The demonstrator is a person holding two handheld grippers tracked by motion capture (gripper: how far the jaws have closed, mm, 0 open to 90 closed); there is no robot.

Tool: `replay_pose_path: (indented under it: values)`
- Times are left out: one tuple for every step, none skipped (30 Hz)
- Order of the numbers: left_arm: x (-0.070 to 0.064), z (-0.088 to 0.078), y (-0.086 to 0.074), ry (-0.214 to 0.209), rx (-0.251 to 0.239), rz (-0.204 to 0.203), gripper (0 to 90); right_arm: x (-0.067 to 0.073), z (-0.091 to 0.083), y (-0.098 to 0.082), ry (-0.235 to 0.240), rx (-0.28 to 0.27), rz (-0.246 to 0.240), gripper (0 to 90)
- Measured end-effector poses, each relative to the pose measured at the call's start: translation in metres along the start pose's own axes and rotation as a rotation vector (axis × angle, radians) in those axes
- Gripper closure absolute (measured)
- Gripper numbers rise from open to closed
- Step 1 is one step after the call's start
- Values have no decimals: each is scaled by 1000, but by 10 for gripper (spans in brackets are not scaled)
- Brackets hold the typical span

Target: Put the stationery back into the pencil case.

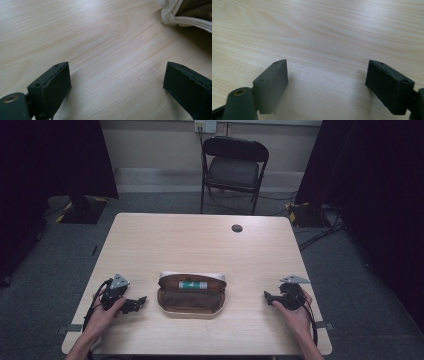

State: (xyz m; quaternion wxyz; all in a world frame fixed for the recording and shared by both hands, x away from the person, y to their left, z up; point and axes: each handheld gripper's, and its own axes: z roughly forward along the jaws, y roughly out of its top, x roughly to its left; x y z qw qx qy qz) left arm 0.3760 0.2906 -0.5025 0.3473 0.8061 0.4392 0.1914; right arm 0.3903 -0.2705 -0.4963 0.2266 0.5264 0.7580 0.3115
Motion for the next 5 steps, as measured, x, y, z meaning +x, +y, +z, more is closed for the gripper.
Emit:
replay_pose_path:
  values:
    - [0,0,0,0,0,0,68,0,0,0,0,0,0,152]
    - [0,0,0,-1,0,1,68,-1,3,-3,0,-38,0,133]
    - [0,0,0,-1,0,1,66,0,3,-3,-5,-36,2,133]
    - [0,0,0,-4,1,0,65,0,2,-3,-8,-36,4,133]
    - [0,0,0,-4,1,0,64,1,2,-3,-9,-36,7,133]
